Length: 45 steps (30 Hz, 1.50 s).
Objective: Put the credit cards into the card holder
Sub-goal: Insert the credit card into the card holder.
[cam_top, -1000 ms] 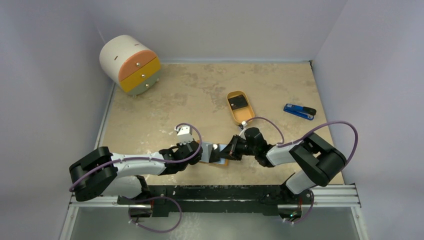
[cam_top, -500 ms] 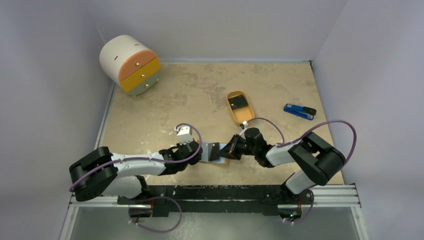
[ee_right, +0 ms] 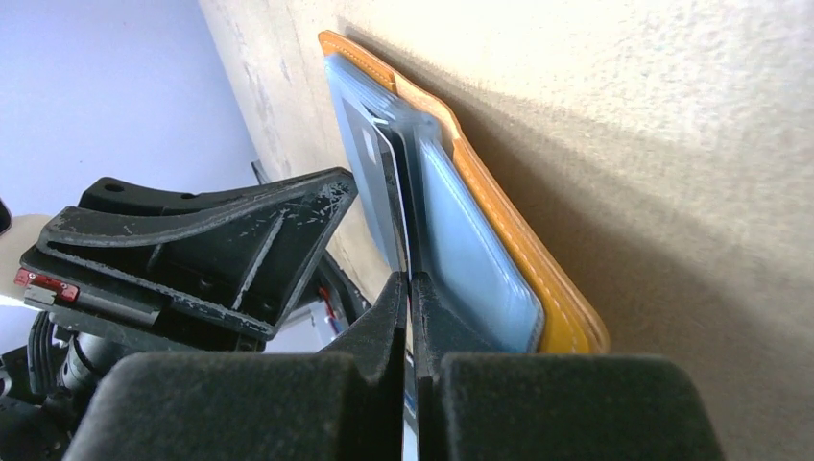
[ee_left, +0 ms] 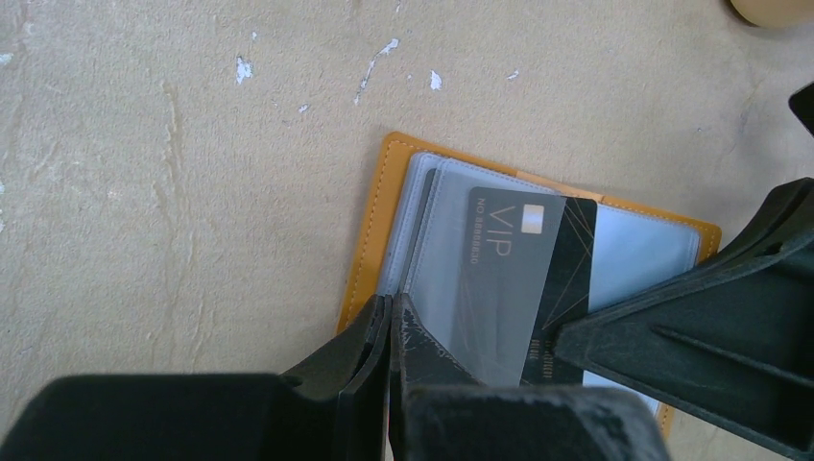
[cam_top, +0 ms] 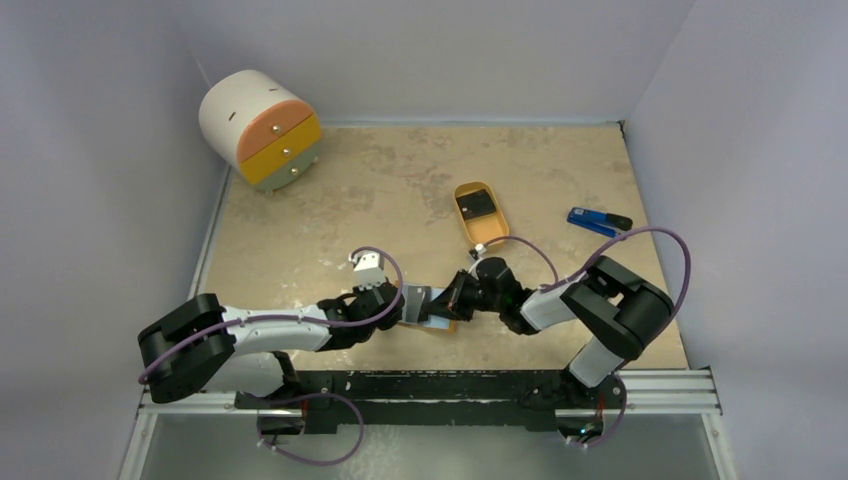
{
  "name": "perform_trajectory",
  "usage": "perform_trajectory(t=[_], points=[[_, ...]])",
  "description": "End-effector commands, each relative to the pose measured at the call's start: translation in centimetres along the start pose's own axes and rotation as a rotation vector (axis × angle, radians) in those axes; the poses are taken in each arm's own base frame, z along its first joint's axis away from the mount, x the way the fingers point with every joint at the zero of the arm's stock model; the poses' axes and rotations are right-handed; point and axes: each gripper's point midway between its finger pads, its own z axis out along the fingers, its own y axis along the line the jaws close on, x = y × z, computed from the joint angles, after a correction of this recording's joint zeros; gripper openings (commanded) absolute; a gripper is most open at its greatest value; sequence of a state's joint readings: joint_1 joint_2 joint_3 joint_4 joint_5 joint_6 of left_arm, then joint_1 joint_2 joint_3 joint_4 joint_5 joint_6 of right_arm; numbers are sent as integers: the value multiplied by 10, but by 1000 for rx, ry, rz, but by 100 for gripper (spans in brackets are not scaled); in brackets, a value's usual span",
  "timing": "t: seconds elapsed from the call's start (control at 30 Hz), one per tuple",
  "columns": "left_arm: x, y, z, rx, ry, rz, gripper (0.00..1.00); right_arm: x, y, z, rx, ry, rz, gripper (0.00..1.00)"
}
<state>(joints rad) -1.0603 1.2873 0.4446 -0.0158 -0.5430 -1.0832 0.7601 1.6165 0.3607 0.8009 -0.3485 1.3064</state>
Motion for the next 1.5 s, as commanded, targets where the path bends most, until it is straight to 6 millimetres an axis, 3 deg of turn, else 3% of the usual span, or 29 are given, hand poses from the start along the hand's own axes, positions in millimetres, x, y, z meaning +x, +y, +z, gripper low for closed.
perform_trajectory(t=[0.0, 0.43, 0.57, 0.77, 0.93, 1.23, 1.47], points=[[19, 11, -2, -6, 73, 7, 0, 3, 10, 10, -13, 4, -14, 0], [15, 6, -4, 8, 65, -6, 0, 7, 22, 22, -15, 0, -42, 0], [6, 10, -9, -10, 40, -8, 0, 5, 24, 17, -8, -15, -53, 0], [-10, 15, -19, -35, -5, 3, 0, 6, 25, 12, 22, -8, -102, 26], [-17, 14, -23, -39, -25, 1, 0, 6, 23, 9, 49, -3, -117, 39], [-17, 26, -19, -98, -41, 8, 0, 4, 21, 13, 96, 13, -150, 43], [-2, 28, -12, -96, 1, 11, 0, 5, 27, 19, 90, 31, -162, 41]])
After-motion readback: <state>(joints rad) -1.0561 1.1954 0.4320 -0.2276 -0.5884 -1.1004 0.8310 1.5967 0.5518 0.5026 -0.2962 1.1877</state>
